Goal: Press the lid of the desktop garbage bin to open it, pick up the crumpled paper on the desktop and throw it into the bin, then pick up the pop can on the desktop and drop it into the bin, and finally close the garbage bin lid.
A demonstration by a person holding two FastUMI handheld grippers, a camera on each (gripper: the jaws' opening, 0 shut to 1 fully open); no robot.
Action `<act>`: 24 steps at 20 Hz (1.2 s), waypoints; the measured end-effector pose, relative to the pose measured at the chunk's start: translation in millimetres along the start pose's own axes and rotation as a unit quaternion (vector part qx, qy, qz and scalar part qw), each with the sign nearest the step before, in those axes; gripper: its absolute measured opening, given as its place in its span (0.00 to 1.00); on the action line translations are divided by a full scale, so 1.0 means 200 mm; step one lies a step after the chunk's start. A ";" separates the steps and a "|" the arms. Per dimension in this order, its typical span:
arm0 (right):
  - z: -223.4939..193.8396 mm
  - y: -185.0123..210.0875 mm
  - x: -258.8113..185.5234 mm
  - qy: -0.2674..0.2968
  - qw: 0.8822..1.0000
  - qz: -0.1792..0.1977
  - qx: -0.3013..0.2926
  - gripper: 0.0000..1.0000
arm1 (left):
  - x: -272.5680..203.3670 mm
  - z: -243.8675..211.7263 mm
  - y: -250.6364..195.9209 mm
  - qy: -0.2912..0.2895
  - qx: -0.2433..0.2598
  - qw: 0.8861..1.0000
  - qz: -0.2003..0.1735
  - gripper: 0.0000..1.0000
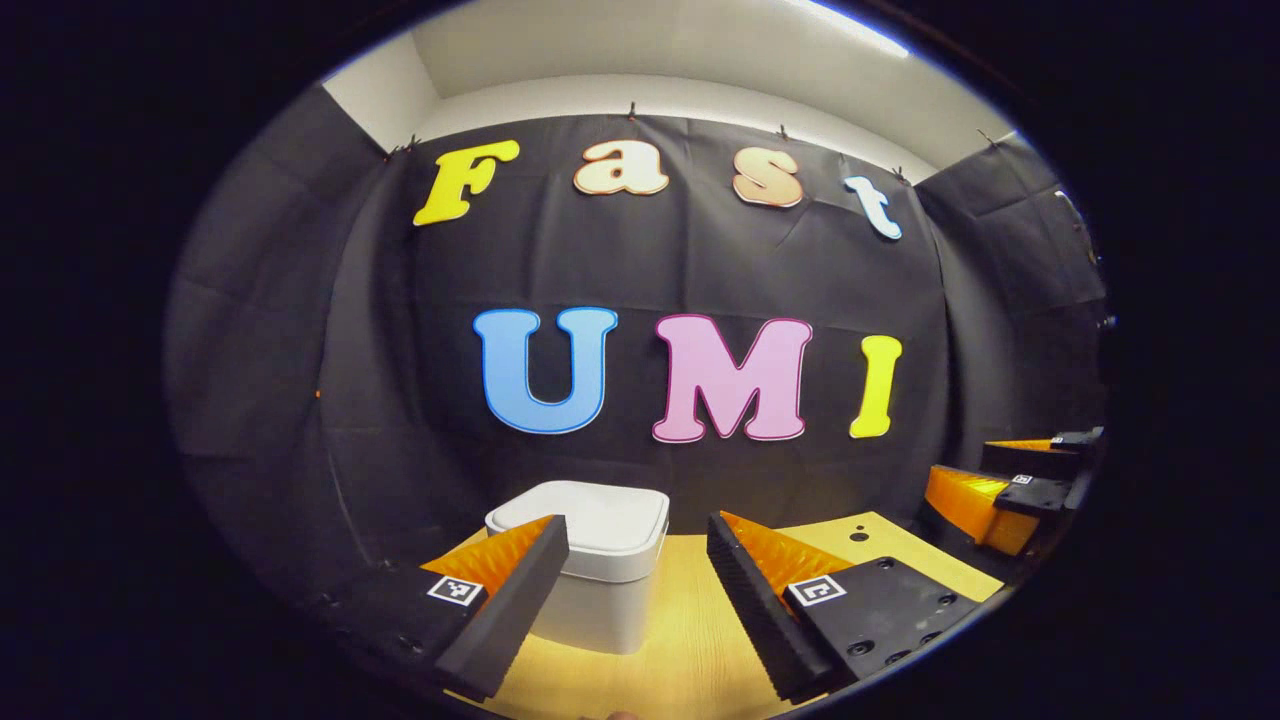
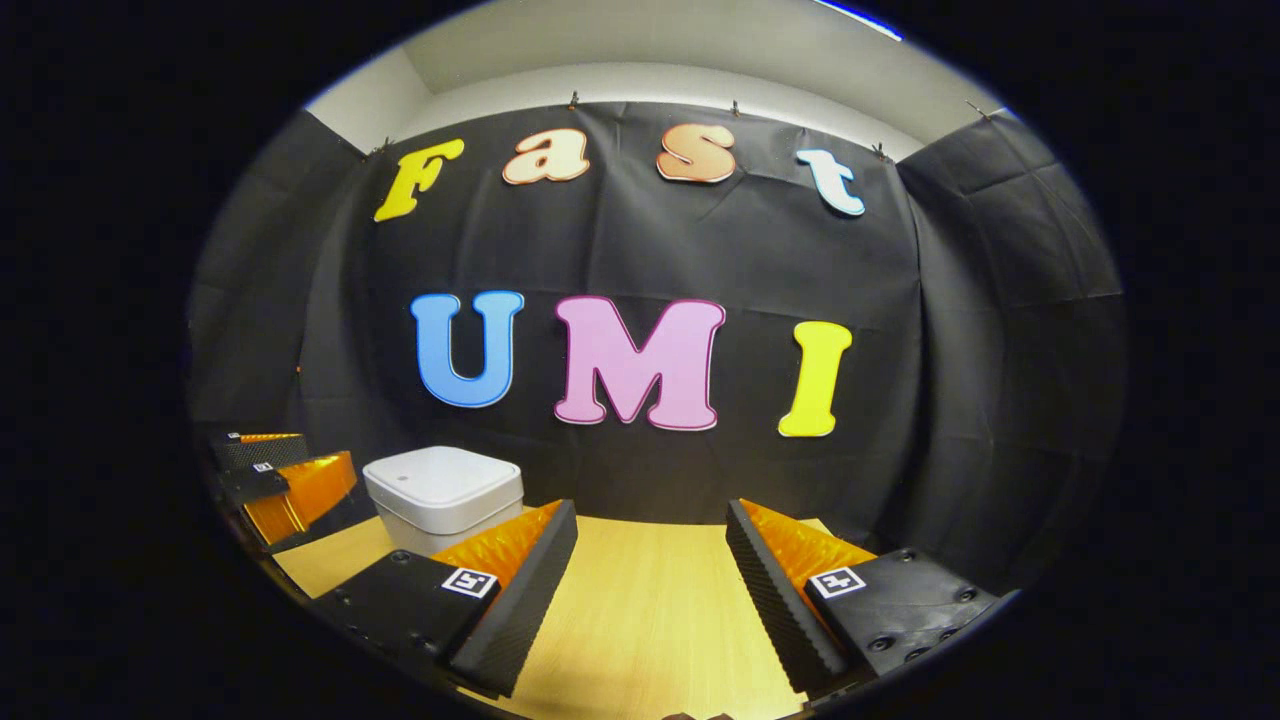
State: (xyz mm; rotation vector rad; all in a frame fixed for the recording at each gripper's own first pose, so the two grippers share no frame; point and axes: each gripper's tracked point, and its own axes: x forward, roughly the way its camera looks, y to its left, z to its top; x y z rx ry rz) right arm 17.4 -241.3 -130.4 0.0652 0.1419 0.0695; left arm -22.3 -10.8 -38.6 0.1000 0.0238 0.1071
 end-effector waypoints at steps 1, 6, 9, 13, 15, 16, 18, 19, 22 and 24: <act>0.00 0.02 -0.01 0.000 1.000 0.005 0.000 0.96 | 0.00 0.01 -0.02 -0.002 0.004 1.000 -0.008 0.95; 0.01 0.05 0.02 -0.001 1.000 0.019 0.000 0.97 | 0.07 0.04 -0.05 -0.003 -0.009 1.000 -0.014 0.95; 0.01 0.06 0.04 -0.001 1.000 0.026 -0.004 0.97 | 0.09 0.06 -0.04 -0.008 -0.007 1.000 -0.014 0.95; 0.06 0.08 0.07 -0.017 0.999 0.033 -0.004 0.97 | 0.10 0.09 -0.01 -0.015 -0.001 1.000 -0.009 0.94; 0.07 0.10 0.07 -0.019 0.999 0.041 -0.006 0.97 | 0.10 0.08 0.00 -0.013 -0.002 1.000 -0.002 0.95; 0.07 0.10 0.07 -0.020 0.999 0.043 -0.009 1.00 | 0.10 0.08 0.01 -0.014 -0.002 1.000 0.001 0.95; 0.08 0.10 0.07 -0.022 0.999 0.047 -0.009 0.97 | 0.10 0.11 0.03 -0.020 0.004 1.000 0.009 0.95; 0.07 0.11 0.08 -0.021 0.999 0.050 -0.007 0.97 | 0.11 0.12 0.04 -0.022 0.008 1.000 0.013 0.95; 0.05 0.12 0.09 -0.013 0.998 0.057 -0.006 0.97 | 0.11 0.12 0.04 -0.023 0.008 1.000 0.017 0.95; 0.06 0.12 0.09 -0.016 0.998 0.053 -0.014 0.97 | 0.11 0.11 0.05 -0.018 0.004 1.000 0.020 0.95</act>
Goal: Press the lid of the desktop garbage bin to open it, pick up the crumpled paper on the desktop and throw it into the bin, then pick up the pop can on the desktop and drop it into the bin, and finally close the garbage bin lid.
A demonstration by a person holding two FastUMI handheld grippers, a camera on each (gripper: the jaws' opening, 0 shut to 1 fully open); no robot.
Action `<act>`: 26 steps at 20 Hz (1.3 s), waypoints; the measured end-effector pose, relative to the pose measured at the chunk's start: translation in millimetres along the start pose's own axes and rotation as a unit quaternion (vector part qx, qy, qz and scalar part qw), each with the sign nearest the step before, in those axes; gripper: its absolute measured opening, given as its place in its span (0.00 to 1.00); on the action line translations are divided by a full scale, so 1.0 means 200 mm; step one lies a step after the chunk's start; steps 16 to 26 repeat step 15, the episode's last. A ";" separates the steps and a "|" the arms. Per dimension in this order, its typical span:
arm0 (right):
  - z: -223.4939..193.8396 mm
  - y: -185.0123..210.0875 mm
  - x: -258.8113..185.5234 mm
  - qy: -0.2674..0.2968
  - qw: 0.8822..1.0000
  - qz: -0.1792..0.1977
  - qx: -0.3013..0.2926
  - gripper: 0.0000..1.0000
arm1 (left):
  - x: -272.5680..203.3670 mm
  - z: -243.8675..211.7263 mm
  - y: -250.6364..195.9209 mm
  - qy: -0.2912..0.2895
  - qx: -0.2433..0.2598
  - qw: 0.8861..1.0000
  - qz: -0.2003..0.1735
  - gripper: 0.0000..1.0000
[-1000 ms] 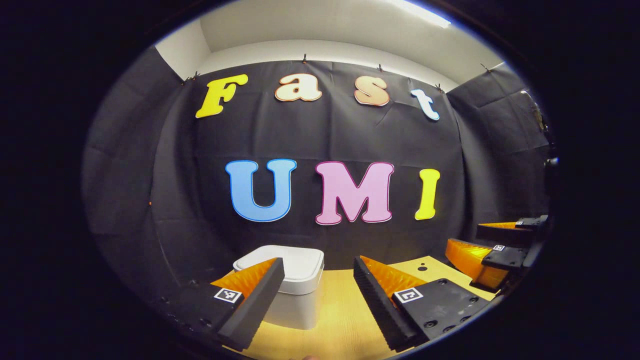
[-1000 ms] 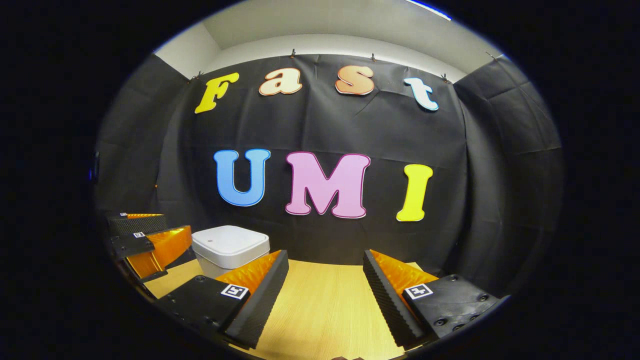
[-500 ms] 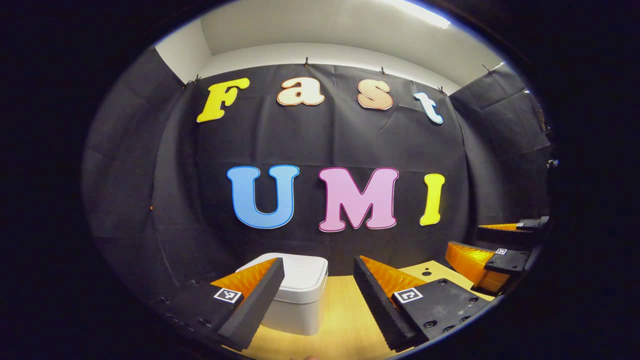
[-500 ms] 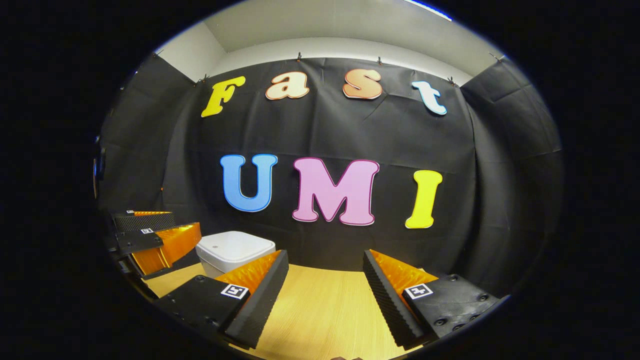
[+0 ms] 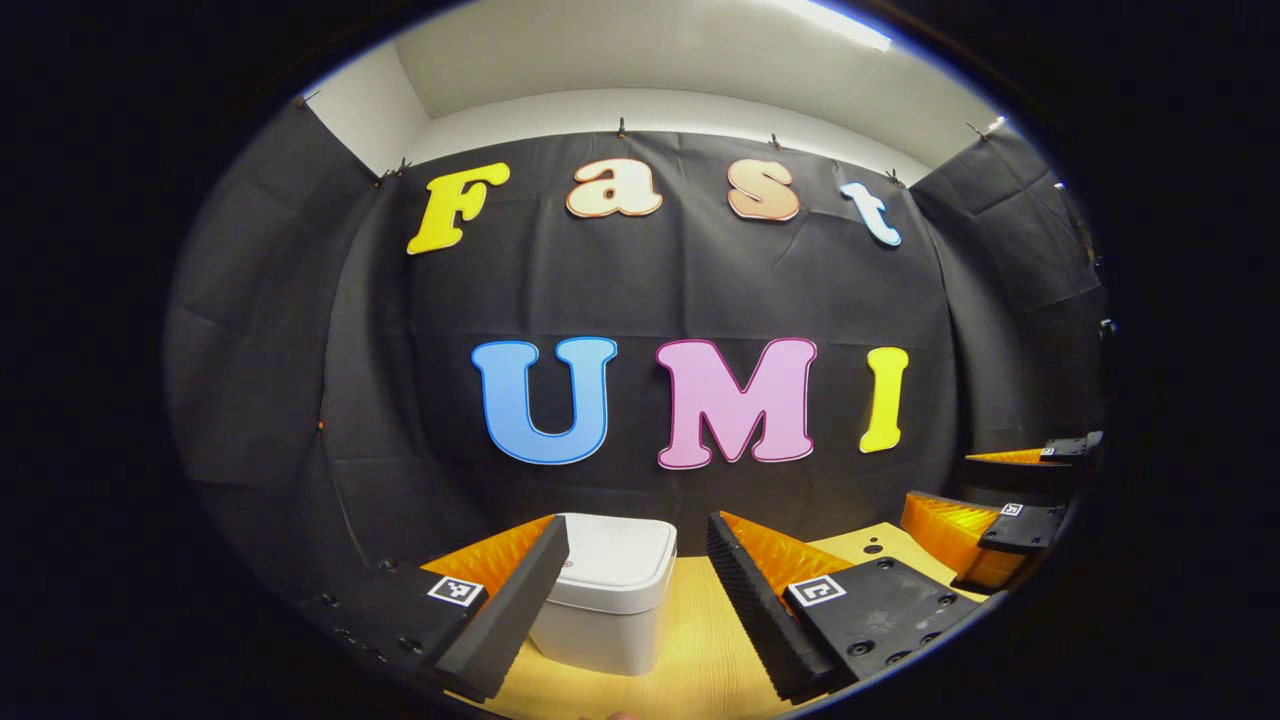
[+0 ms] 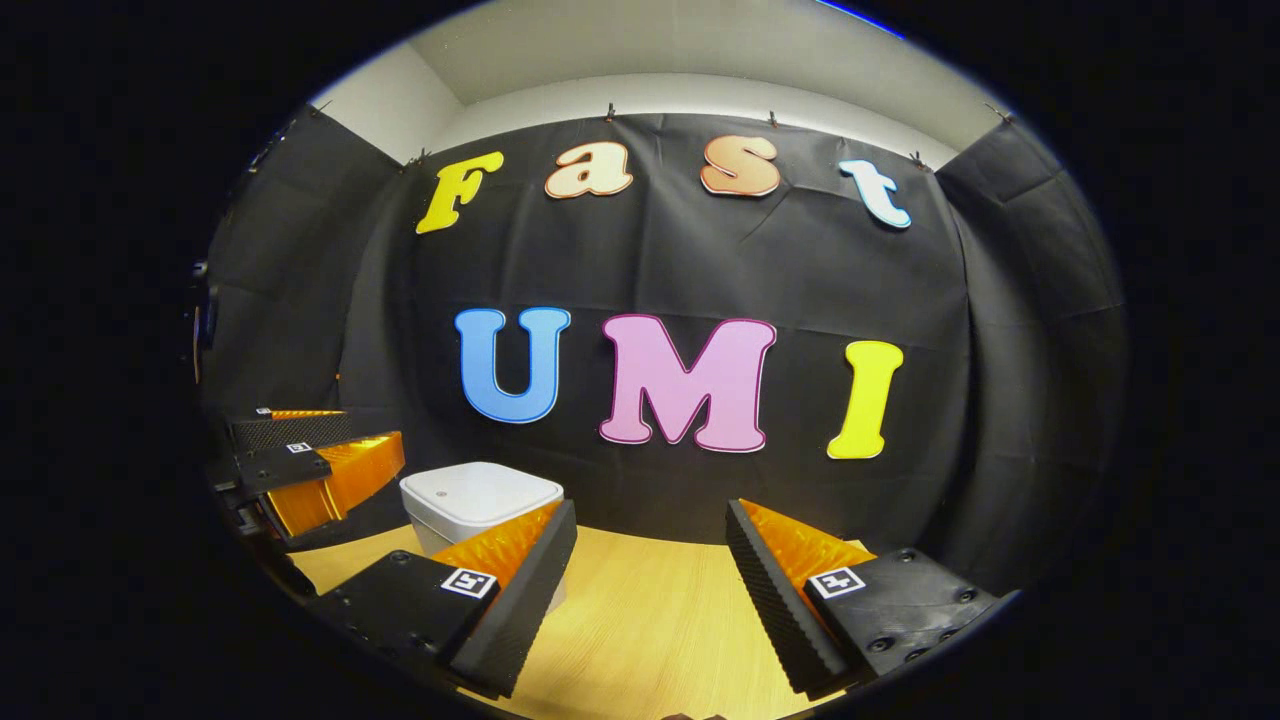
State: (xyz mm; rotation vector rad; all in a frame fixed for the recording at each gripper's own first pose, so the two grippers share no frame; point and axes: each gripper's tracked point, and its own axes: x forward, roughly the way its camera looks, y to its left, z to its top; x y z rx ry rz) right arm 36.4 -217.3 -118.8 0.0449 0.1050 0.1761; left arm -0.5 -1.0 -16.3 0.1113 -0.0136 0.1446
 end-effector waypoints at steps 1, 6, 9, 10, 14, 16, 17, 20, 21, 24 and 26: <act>0.01 -0.01 -0.01 -0.006 1.000 -0.006 -0.008 0.97 | 0.00 0.00 0.00 0.002 -0.001 1.000 -0.001 0.95; 0.00 0.04 0.01 -0.008 1.000 0.004 -0.004 0.96 | -0.01 0.04 -0.01 -0.008 0.011 1.000 -0.002 0.95; 0.00 0.02 0.02 -0.007 1.000 -0.004 0.004 0.97 | -0.02 0.04 -0.01 -0.008 0.012 1.000 -0.004 0.95; 0.02 0.02 0.02 -0.009 1.000 -0.005 0.006 0.97 | -0.02 0.03 -0.02 -0.004 0.012 1.000 -0.004 0.95; -0.01 0.03 0.02 0.002 1.000 -0.002 0.008 0.97 | -0.03 0.00 -0.02 0.005 0.011 1.000 -0.004 0.95; -0.02 0.04 0.02 0.006 1.000 0.002 0.010 0.97 | -0.03 0.01 -0.01 0.005 0.011 1.000 -0.001 0.95; -0.02 0.04 0.02 0.006 1.000 0.002 0.010 0.97 | -0.03 0.01 -0.01 0.005 0.011 1.000 -0.001 0.95; -0.02 0.04 0.02 0.006 1.000 0.002 0.010 0.97 | -0.03 0.01 -0.01 0.005 0.011 1.000 -0.001 0.95; -0.02 0.04 0.02 0.006 1.000 0.002 0.010 0.97 | -0.03 0.01 -0.01 0.005 0.011 1.000 -0.001 0.95; -0.02 0.04 0.02 0.006 1.000 0.002 0.010 0.97 | -0.03 0.01 -0.01 0.005 0.011 1.000 -0.001 0.95; -0.02 0.04 0.02 0.006 1.000 0.002 0.010 0.97 | -0.03 0.01 -0.01 0.005 0.011 1.000 -0.001 0.95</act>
